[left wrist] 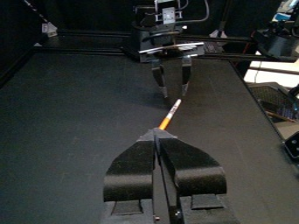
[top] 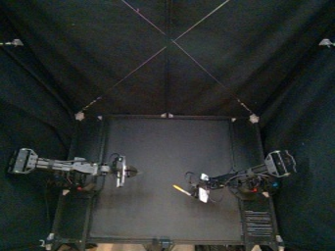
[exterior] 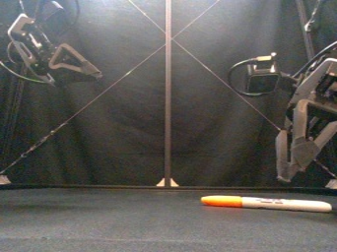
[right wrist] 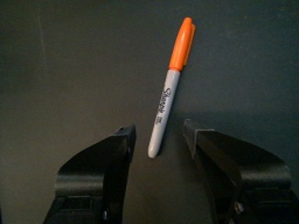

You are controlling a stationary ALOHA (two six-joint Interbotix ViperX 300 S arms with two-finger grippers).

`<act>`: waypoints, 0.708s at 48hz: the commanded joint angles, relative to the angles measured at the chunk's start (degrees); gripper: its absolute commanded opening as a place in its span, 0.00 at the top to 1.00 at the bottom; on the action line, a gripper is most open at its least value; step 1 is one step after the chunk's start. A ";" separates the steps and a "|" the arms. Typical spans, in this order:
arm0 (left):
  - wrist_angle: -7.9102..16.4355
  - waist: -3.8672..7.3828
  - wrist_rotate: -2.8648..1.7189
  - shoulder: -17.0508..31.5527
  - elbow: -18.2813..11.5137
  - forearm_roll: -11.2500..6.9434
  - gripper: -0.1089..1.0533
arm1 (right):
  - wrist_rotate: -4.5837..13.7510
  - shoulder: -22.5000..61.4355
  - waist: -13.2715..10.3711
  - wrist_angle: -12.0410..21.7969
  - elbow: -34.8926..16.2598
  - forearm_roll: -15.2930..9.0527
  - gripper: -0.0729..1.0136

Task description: Uncap the pen

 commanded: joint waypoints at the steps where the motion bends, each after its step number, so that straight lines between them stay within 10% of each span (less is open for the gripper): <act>1: -0.53 -0.09 0.09 0.79 -1.58 0.18 0.48 | 0.00 0.97 0.18 0.44 -2.55 0.26 0.16; 34: -0.53 0.35 0.09 2.81 -1.76 0.09 0.38 | 0.00 9.58 -0.09 3.52 -6.86 0.00 0.18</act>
